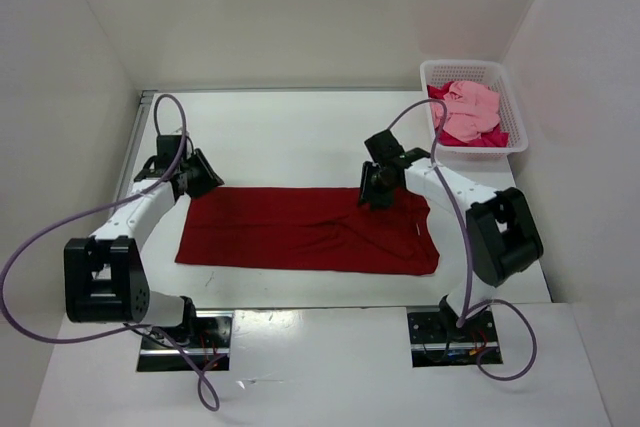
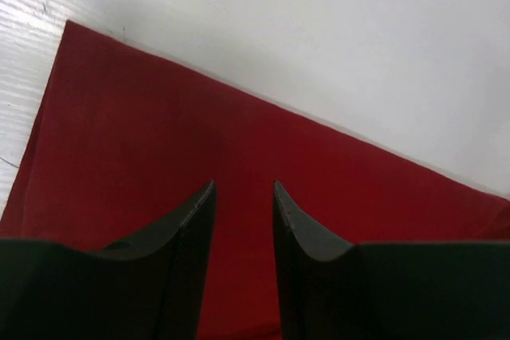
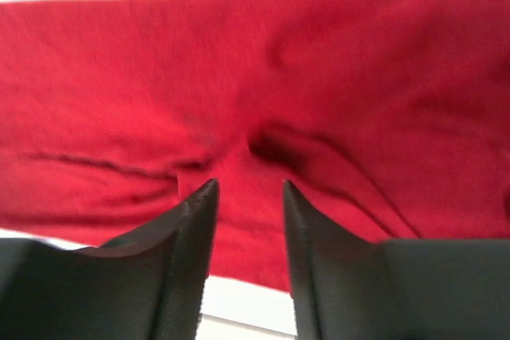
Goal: Fold and stack the t-shirts
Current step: Fold the other side of the tshirt into a rectangle
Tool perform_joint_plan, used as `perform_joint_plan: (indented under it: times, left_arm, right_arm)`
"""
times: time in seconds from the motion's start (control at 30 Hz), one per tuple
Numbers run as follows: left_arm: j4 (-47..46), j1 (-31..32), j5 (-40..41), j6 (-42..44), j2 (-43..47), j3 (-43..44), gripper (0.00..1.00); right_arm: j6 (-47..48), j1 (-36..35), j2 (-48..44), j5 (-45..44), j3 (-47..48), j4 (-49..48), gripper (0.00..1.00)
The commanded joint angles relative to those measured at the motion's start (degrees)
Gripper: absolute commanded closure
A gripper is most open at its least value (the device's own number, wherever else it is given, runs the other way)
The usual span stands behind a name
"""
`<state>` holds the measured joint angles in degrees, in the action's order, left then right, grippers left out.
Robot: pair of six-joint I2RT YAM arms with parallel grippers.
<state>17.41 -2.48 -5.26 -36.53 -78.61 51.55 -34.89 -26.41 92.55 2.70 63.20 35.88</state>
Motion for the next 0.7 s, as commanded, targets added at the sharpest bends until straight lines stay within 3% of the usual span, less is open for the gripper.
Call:
perform_joint_plan:
  times: [0.0, 0.23, 0.37, 0.67]
  left_arm:
    - [-4.56, -0.24, -2.04, -0.73, -2.16, -1.45, 0.59]
    - [-5.72, -0.24, -3.09, -1.26, -8.48, 0.04, 0.60]
    - [-6.25, -0.24, -3.09, -1.79, -8.49, 0.56, 0.61]
    - [-7.30, -0.24, -3.09, -1.79, -10.16, 1.62, 0.61]
  right_arm:
    - [1.14, -0.83, 2.18, -2.09, 4.12, -7.05, 0.53]
    - [1.76, -2.68, 6.94, -4.19, 4.92, -6.52, 0.53]
    - [1.76, -3.21, 6.94, -5.69, 4.21, -5.82, 0.59]
    - [1.76, -5.57, 5.18, -7.01, 3.16, -0.64, 0.86]
